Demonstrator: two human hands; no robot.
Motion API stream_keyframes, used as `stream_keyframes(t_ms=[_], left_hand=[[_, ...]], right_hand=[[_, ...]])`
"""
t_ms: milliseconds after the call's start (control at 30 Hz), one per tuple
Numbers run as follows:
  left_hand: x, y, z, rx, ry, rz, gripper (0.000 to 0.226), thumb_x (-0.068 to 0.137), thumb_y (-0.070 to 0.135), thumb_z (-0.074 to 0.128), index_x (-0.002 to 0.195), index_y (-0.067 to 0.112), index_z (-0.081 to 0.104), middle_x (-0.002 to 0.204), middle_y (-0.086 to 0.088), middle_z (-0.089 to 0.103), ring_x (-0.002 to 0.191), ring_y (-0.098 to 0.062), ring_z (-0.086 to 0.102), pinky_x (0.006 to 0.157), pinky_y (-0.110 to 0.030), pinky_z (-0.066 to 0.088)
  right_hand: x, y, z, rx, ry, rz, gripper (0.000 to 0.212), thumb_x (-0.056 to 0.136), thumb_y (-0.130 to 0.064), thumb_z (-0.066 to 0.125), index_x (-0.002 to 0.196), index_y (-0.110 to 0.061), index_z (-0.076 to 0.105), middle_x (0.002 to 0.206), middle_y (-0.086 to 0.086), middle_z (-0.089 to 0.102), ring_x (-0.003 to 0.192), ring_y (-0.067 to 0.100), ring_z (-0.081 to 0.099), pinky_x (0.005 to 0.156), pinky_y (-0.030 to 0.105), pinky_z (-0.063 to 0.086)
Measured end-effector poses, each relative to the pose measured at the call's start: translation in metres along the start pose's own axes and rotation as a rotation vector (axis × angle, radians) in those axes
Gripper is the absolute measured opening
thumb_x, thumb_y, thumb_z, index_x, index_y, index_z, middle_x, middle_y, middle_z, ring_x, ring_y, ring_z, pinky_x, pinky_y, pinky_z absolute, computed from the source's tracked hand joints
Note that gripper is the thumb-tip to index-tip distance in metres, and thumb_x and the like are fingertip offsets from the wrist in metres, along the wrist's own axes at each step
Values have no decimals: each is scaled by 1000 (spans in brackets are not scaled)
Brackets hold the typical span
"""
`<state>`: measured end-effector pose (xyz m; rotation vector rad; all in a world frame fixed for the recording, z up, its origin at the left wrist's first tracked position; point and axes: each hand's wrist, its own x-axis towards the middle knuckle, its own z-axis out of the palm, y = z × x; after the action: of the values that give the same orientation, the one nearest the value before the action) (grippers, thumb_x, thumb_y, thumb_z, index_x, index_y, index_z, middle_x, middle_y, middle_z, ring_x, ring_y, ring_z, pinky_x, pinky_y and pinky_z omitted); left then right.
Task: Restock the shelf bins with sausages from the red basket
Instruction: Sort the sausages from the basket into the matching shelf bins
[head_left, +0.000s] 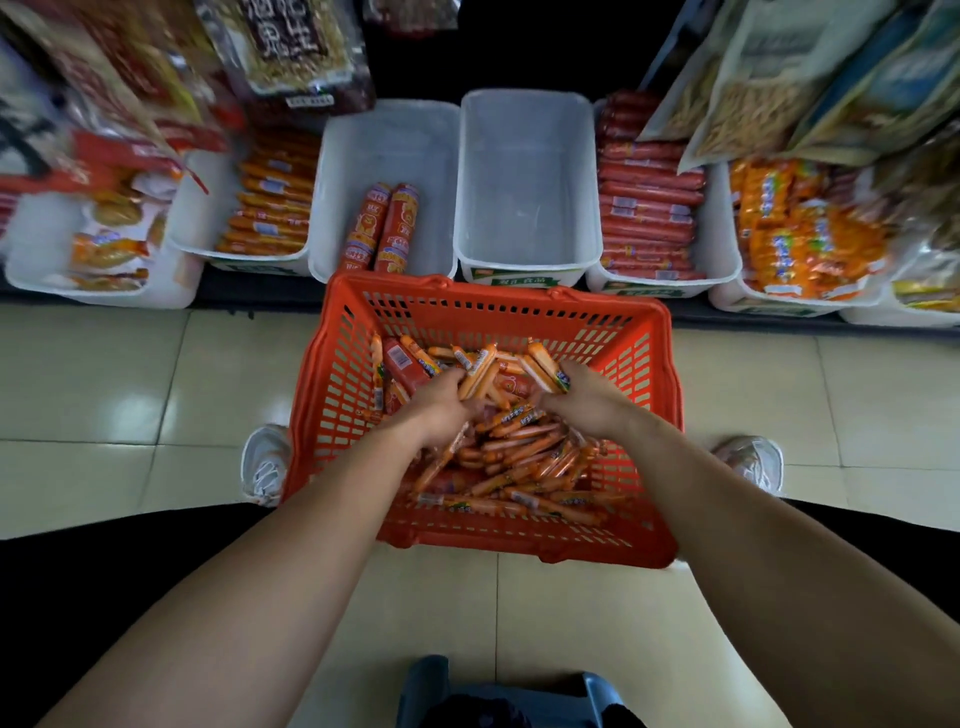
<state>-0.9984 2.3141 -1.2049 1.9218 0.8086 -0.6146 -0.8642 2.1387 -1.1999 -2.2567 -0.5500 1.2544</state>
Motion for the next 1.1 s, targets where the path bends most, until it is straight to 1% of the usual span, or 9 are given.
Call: stream_keyframes(t_ms=[233,367,433,500,600,667,800,967,1100], left_hand=[[-7,38,-44,-90,224,49,40,95,33,64,130,18,53,120,-3,68,101,-22,65,92,-35,50],[0,55,-69,-112,281,73,49,92,26,69,135,10,51,119,-2,65,89,-15,65,78,-15,48],[7,61,-80,-120,283,79,56,90,29,71,139,12,49,127,-6,65,101,-21,67,90,-28,52],[14,66,-91,-112,283,92,49,92,25,69,136,14,51,119,-7,68,85,-16,71,71,-26,55],[27,66,-111,-101,308,110,35,95,20,65,128,15,55,110,-5,69,72,-11,70,55,-18,48],[38,62,-123,-66,329,114,39,94,24,66,131,16,54,115,-5,68,84,-16,71,70,-25,52],[57,57,-144,-33,382,87,50,95,29,64,141,18,48,127,-3,60,106,-23,64,92,-35,49],[75,51,-152,-79,393,84,43,98,20,61,138,16,48,118,-4,63,75,-9,67,62,-24,48],[81,50,-156,-18,389,130,35,95,21,64,129,20,54,108,-1,66,78,-11,65,69,-30,51]], right_hand=[[-14,-46,-45,43,150,-61,28,93,-38,67,106,-16,55,92,4,66,80,21,65,72,35,48],[-1,-64,-70,29,194,-97,27,91,-36,68,102,-16,54,87,9,65,69,23,64,66,34,49],[10,-71,-82,17,212,-101,28,91,-35,69,104,-15,52,83,8,65,64,22,64,59,32,48],[25,-81,-95,-41,228,-114,28,92,-33,68,107,-16,52,80,6,64,62,20,62,54,29,45],[59,-101,-112,-105,219,-146,29,91,-32,67,112,-16,53,92,12,67,70,28,66,66,39,54],[85,-112,-119,-132,209,-164,29,90,-29,67,113,-18,54,98,15,66,79,33,69,70,42,55],[131,-127,-122,-300,227,-191,38,88,-30,69,122,-20,55,108,8,62,87,26,60,70,30,41],[167,-122,-113,-566,202,-143,48,84,-42,71,129,-30,55,126,3,60,112,28,56,87,33,43],[163,-109,-117,-428,282,-145,51,86,-40,69,133,-26,55,126,5,59,115,28,57,96,38,48]])
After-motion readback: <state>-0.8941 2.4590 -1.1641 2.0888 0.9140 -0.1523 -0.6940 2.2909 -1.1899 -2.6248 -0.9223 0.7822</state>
